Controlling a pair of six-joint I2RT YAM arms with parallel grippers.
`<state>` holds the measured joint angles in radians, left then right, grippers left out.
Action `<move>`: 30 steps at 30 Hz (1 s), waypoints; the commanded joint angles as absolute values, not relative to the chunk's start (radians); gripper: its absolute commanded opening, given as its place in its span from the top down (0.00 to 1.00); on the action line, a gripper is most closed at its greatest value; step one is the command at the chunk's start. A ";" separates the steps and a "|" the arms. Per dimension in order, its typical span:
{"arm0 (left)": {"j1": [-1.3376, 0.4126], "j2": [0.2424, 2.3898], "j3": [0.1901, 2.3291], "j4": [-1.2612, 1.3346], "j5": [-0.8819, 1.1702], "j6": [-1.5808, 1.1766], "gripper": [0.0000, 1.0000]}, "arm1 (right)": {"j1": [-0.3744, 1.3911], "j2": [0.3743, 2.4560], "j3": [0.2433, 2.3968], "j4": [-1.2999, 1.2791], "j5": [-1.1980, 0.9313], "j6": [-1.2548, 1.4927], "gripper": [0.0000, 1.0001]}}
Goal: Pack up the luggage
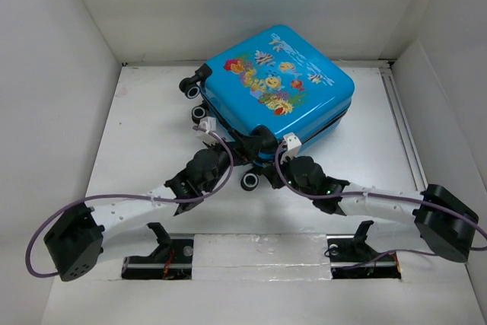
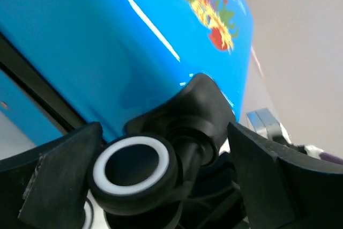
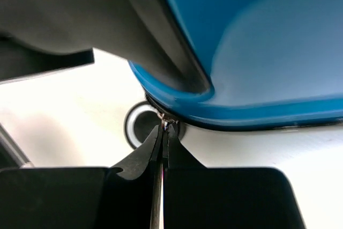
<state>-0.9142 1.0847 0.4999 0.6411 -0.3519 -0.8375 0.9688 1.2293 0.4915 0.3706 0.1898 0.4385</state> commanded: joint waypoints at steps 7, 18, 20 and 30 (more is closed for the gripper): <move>-0.458 0.982 0.709 0.481 -0.229 -0.828 0.00 | 0.983 1.167 0.491 0.561 0.164 0.495 1.00; 0.075 1.304 0.692 0.823 0.268 -1.198 0.00 | 0.983 1.147 0.482 0.552 0.072 0.463 1.00; 0.075 1.411 0.725 0.861 0.334 -1.192 0.00 | 0.983 1.147 0.482 0.541 0.072 0.463 1.00; 0.075 1.640 0.906 0.911 0.387 -1.247 0.03 | 0.983 1.166 0.482 0.541 0.041 0.463 1.00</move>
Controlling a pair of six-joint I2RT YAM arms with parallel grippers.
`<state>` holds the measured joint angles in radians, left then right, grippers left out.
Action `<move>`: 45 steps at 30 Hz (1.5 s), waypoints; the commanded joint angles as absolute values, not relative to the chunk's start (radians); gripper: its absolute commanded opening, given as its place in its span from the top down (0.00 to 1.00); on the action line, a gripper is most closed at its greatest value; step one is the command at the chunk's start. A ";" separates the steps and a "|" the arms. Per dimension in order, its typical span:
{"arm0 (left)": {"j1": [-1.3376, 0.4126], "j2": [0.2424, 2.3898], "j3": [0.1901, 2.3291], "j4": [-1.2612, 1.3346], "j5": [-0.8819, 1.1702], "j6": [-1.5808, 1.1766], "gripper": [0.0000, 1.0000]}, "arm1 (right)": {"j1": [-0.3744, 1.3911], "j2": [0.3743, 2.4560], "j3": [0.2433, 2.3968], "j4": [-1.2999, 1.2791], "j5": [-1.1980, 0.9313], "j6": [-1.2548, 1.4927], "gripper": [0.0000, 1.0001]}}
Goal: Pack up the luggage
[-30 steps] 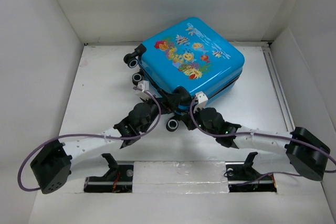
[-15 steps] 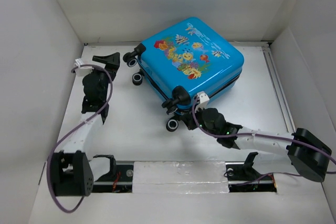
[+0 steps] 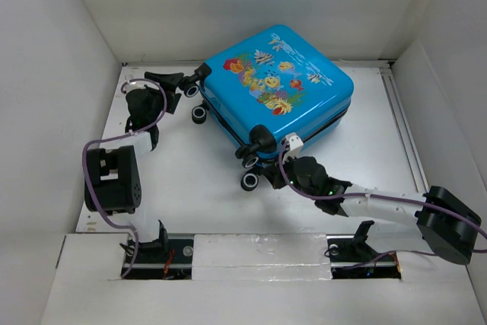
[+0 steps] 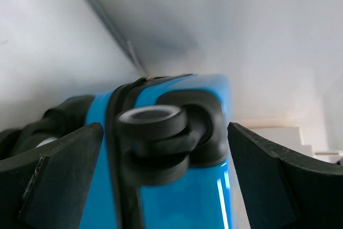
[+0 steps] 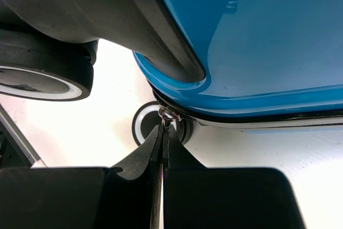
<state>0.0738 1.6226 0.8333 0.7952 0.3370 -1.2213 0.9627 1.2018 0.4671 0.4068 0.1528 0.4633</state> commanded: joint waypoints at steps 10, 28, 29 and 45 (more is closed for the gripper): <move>0.066 1.770 1.015 0.844 0.411 -1.249 0.10 | 0.983 1.175 0.503 0.532 0.040 0.463 1.00; 0.048 1.861 1.022 1.009 0.443 -1.365 0.94 | 0.967 1.169 0.512 0.532 0.005 0.482 1.00; 0.048 1.850 0.988 1.029 0.443 -1.365 1.00 | 0.945 1.154 0.512 0.532 -0.008 0.482 1.00; -0.060 1.298 0.259 1.309 0.275 -1.249 1.00 | 0.447 1.048 0.669 0.419 -0.382 0.463 1.00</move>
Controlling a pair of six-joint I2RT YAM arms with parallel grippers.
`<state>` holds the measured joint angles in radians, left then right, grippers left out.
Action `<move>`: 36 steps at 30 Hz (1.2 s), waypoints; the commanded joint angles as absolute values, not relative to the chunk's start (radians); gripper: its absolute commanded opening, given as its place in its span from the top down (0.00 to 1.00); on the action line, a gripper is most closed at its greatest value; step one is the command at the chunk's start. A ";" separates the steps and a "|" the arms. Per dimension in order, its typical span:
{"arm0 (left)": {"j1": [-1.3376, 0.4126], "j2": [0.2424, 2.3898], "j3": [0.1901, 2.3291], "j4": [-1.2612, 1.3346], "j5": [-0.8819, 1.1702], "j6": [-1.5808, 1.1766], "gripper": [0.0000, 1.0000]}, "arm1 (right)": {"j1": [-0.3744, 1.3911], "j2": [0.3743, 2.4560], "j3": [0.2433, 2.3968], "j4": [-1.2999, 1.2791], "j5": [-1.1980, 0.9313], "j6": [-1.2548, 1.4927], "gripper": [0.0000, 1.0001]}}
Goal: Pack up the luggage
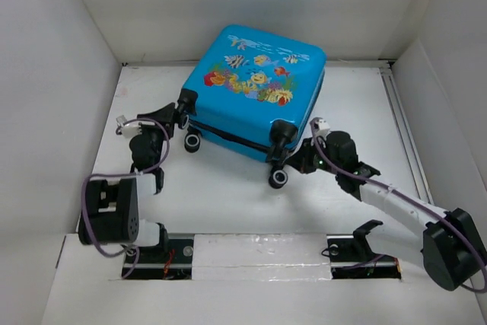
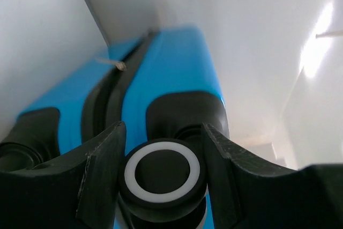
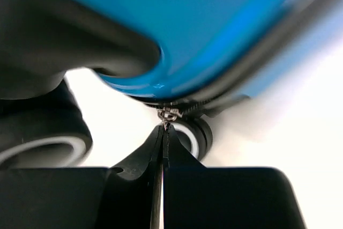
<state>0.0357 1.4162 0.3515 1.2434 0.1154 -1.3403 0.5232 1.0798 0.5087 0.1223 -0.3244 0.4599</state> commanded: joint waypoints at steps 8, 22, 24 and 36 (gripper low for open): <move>-0.493 0.894 0.231 0.898 -0.055 -1.082 1.00 | 0.516 1.066 0.485 0.629 -0.107 0.505 1.00; -0.767 1.089 0.337 1.006 -0.068 -1.060 1.00 | 0.818 1.356 0.471 0.871 0.219 0.362 1.00; -0.797 1.089 0.351 1.023 -0.083 -1.051 1.00 | 0.842 1.393 0.524 0.862 0.157 0.350 1.00; -0.942 1.100 0.431 1.040 -0.061 -1.039 1.00 | 0.991 1.586 0.664 0.971 -0.244 0.504 1.00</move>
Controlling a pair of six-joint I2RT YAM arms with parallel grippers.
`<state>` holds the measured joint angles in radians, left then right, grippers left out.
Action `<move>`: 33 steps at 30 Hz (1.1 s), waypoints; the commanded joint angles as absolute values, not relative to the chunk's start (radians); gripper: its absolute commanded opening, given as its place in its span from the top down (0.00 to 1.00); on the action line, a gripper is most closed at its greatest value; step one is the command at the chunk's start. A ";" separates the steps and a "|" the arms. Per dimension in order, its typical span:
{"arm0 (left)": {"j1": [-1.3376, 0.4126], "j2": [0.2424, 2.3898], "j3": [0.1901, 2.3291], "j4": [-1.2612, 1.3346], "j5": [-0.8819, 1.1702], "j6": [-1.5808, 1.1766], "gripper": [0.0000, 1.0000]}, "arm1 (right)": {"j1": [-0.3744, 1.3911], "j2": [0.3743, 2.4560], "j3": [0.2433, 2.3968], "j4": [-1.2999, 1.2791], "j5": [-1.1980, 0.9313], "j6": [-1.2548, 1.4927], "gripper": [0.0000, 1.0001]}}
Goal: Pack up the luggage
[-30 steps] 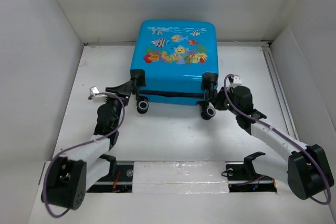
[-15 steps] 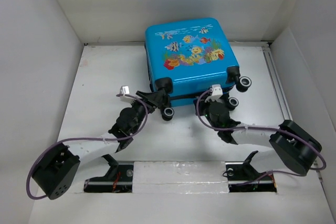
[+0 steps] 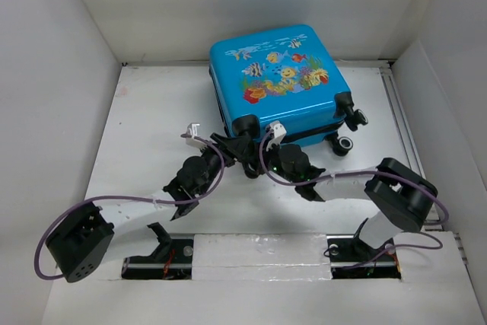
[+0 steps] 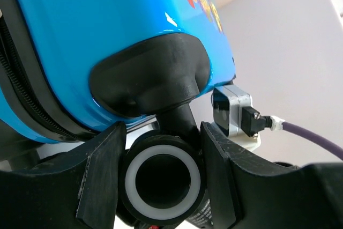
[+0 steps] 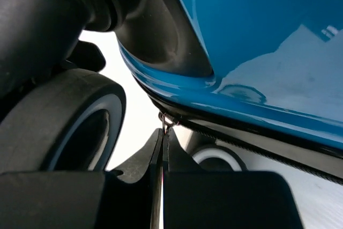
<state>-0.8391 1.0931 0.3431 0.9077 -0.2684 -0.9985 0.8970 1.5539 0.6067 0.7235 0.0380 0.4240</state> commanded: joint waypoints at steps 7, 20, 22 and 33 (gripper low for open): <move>-1.044 1.224 0.497 1.110 -0.040 -1.048 1.00 | 0.980 1.647 0.646 1.088 -0.202 0.557 1.00; -1.022 0.864 0.531 0.491 -0.317 -0.827 0.27 | 0.718 1.266 0.428 0.781 -0.270 0.520 1.00; -1.022 0.844 0.531 0.436 -0.318 -0.818 0.27 | 0.661 1.200 0.405 0.714 -0.279 0.509 1.00; -1.045 1.084 0.589 0.547 -0.038 -0.769 0.46 | 0.583 0.965 0.397 0.442 -0.279 0.479 1.00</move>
